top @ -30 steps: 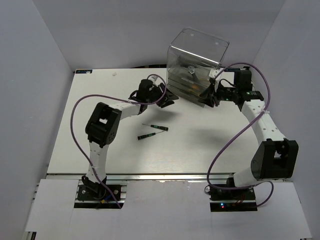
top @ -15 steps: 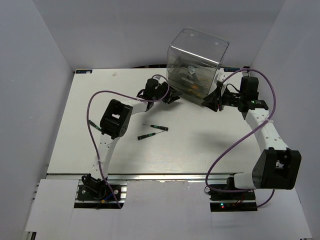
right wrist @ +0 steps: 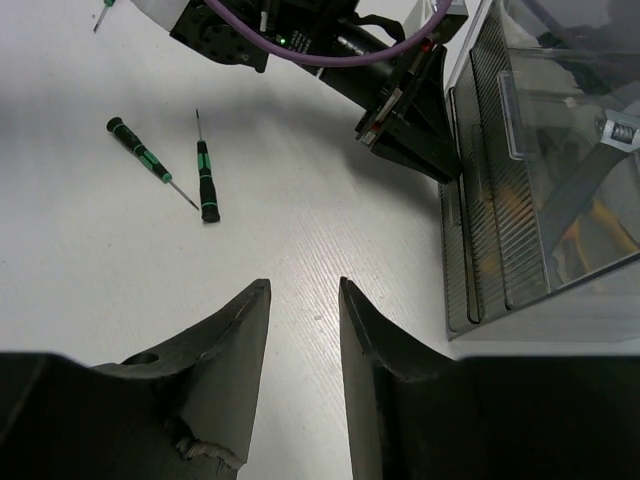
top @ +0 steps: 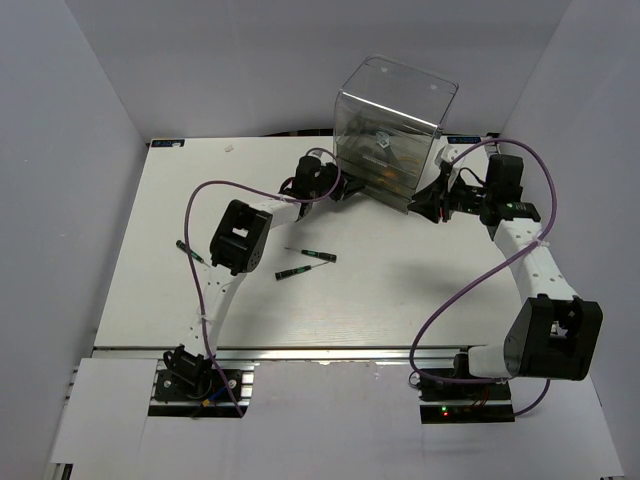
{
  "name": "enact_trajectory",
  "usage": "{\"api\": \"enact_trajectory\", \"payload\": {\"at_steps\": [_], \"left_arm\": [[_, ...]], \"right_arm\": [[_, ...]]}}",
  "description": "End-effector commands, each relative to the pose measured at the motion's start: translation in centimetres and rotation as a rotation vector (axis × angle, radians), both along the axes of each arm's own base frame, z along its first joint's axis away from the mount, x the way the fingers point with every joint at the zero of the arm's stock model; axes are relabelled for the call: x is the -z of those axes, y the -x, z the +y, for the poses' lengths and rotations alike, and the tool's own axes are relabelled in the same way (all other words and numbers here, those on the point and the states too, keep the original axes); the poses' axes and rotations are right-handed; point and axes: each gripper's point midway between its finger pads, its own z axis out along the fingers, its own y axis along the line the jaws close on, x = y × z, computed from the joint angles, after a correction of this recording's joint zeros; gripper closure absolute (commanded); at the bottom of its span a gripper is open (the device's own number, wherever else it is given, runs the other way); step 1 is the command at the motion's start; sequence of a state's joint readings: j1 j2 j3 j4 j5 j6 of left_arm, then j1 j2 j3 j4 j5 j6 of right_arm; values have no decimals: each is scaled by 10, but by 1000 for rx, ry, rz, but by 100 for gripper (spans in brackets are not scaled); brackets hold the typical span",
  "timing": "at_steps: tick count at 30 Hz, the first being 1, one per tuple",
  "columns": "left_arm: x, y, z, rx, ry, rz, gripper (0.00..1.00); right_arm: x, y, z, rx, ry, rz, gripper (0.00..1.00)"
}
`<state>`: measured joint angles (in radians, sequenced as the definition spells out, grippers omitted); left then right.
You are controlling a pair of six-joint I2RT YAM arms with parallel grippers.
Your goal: Sort the tools into containers
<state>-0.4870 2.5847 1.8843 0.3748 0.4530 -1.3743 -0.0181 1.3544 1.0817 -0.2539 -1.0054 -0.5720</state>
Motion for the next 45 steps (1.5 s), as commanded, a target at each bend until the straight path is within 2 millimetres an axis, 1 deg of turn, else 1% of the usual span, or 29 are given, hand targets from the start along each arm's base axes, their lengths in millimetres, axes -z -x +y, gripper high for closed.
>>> {"api": "enact_trajectory", "payload": {"at_steps": [1, 4, 6, 7, 8, 9, 10, 13, 14, 15, 19, 20, 22, 24, 25, 27, 28, 32, 34, 35, 36, 37, 38, 39, 40, 41, 43, 44, 45], "left_arm": [[-22, -7, -4, -21, 24, -38, 76], [-19, -4, -2, -17, 20, -31, 81], [-25, 2, -2, 0, 22, -43, 85], [-20, 8, 1, 8, 17, -41, 87], [-30, 12, 2, 21, 16, -68, 89], [-33, 19, 3, 38, 16, -81, 90], [-32, 31, 10, 43, -2, -75, 90], [-35, 50, 25, 47, -6, -93, 90], [-30, 66, 34, 49, -20, -75, 90], [-33, 72, 39, 48, -16, -91, 90], [-28, 96, 55, 42, -35, -80, 87], [-28, 99, 58, 40, -37, -79, 84], [-26, 105, 62, 32, -39, -58, 73], [-24, 104, 68, 10, -40, -42, 65], [-27, 103, 69, 1, -41, -48, 52], [-29, 101, 70, -1, -49, -47, 32], [-32, 100, 71, 3, -55, -60, 2], [-46, 100, 76, 7, -55, -87, 2], [-49, 105, 82, 8, -65, -99, 2], [-63, 107, 86, 3, -61, -126, 2], [-61, 114, 92, 2, -74, -125, 2], [-66, 117, 95, -3, -77, -137, 2], [-86, 123, 100, -6, -76, -185, 2], [-91, 126, 105, -12, -90, -205, 2], [-84, 135, 111, -14, -111, -184, 2], [-104, 142, 117, -19, -113, -235, 2], [-108, 150, 129, -37, -166, -264, 2], [-95, 158, 139, -37, -230, -241, 2], [-113, 160, 154, -85, -290, -313, 2]], "right_arm": [[-14, 3, 0, -10, -22, -43, 60], [-12, 3, 0, -9, -23, -40, 60], [-12, 2, 0, -8, -21, -39, 60], [-12, 2, 0, -9, -21, -40, 60], [-10, 2, 0, -7, -20, -34, 60], [-11, 2, 0, -6, -19, -38, 60], [-9, 3, 0, -7, -19, -32, 60], [-6, 5, 0, -8, -19, -21, 60], [-4, 6, 0, -11, -18, -20, 60], [-3, 7, 0, -11, -18, -16, 60], [8, 9, -1, -12, -2, -1, 60], [12, 11, -1, -17, 4, 4, 60], [20, 13, -2, -22, 25, 15, 59], [25, 14, -1, -43, 52, 3, 56], [28, 18, 2, -55, 62, 19, 52], [31, 16, 0, -54, 89, 9, 48], [33, 21, 10, -84, 99, 9, 46], [40, 27, 24, -130, 148, 4, 43], [40, 30, 35, -170, 172, -14, 42], [45, 34, 37, -185, 187, 5, 42], [47, 36, 40, -201, 197, 10, 42], [46, 38, 49, -235, 211, -11, 42], [52, 39, 52, -246, 229, 4, 42], [54, 43, 60, -271, 239, 13, 42], [53, 41, 63, -267, 256, 12, 42], [58, 39, 68, -272, 269, 23, 43], [63, 42, 83, -307, 300, 23, 43], [67, 36, 88, -300, 332, 23, 43], [71, 36, 94, -307, 350, 31, 44]]}}
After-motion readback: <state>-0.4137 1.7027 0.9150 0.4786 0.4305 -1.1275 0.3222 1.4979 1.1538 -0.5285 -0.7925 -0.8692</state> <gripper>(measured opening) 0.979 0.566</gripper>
